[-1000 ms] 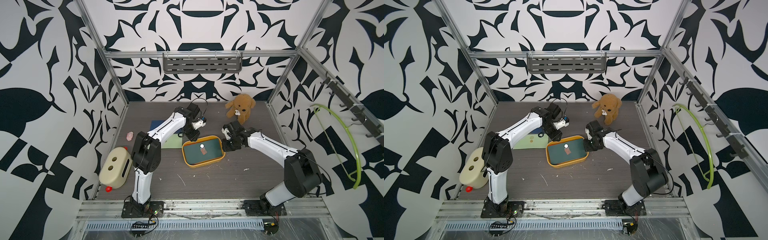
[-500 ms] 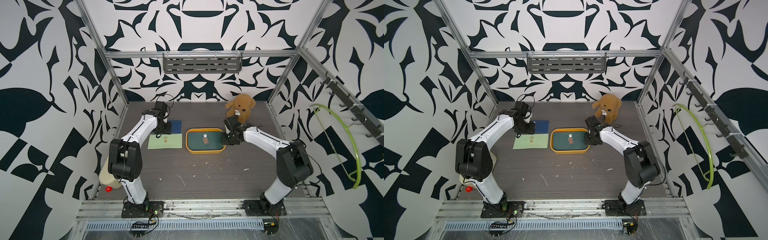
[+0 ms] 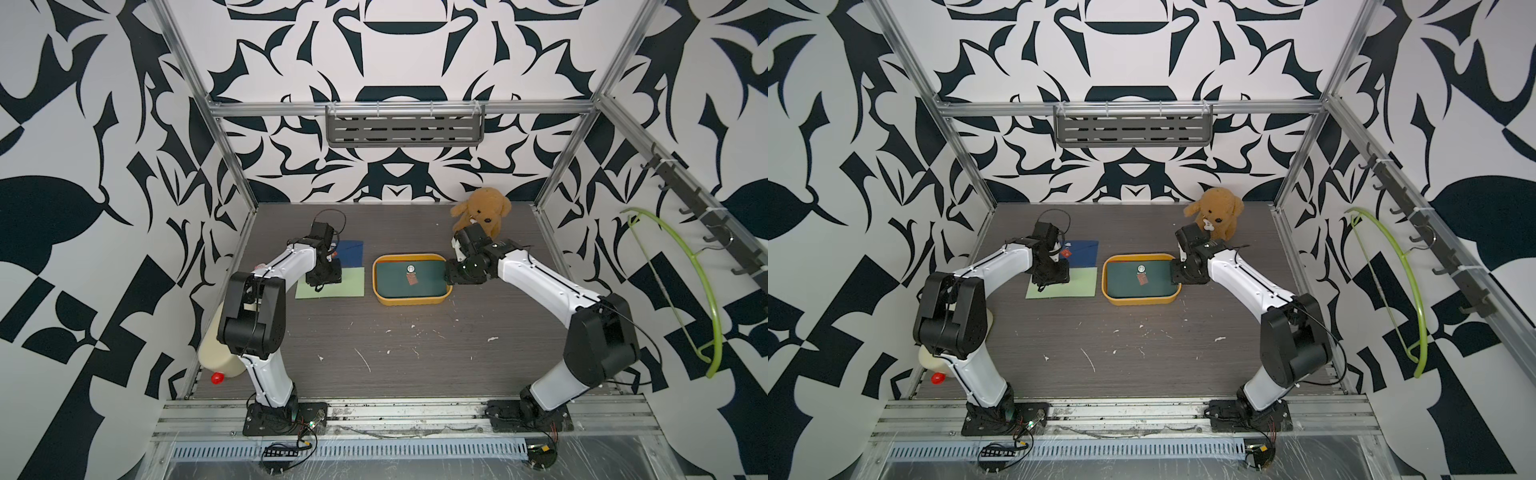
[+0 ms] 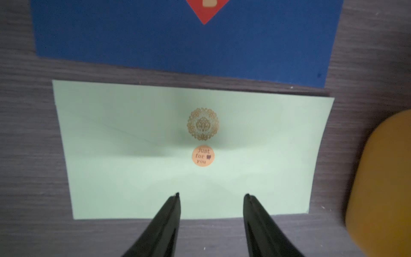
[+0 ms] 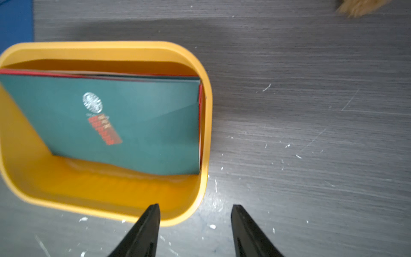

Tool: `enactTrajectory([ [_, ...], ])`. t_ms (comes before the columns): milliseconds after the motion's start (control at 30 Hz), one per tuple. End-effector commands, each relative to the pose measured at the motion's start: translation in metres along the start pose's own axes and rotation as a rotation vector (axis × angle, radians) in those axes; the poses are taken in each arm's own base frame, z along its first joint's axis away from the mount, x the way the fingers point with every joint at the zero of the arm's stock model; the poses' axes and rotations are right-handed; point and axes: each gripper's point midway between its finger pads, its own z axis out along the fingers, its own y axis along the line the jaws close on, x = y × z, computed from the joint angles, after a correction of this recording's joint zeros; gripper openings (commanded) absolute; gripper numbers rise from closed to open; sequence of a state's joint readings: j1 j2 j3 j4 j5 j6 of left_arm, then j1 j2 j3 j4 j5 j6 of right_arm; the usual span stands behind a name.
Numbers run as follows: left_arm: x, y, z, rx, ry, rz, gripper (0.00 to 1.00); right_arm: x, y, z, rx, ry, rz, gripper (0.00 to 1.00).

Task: Put the sealed envelopes into the storage box
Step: Place the storage box at the center of the board, then pick up the envelope from the center of the board.

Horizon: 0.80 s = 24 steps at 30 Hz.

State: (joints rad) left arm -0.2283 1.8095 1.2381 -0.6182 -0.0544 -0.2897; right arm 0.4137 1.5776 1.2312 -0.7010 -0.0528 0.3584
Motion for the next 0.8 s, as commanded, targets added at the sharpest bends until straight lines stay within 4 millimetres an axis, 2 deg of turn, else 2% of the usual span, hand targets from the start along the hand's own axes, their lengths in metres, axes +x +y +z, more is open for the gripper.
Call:
enactTrajectory([
  [0, -0.01, -0.001, 0.014, 0.0, -0.013, -0.006, 0.47, 0.008, 0.008, -0.019, -0.043, 0.016, -0.016, 0.62],
  [233, -0.006, 0.001, 0.027, -0.014, 0.019, -0.019, 0.44, 0.022, 0.027, -0.031, -0.092, 0.023, -0.031, 0.63],
  [400, 0.02, 0.006, 0.031, -0.069, 0.071, -0.026, 0.43, 0.035, 0.046, -0.032, -0.102, 0.045, -0.053, 0.66],
  [600, 0.058, 0.011, 0.037, -0.131, 0.154, -0.02, 0.41, 0.042, 0.065, -0.04, -0.129, 0.028, -0.051, 0.7],
  [767, 0.072, 0.01, 0.022, -0.129, 0.162, -0.042, 0.41, 0.049, 0.075, -0.044, -0.14, 0.028, -0.06, 0.71],
])
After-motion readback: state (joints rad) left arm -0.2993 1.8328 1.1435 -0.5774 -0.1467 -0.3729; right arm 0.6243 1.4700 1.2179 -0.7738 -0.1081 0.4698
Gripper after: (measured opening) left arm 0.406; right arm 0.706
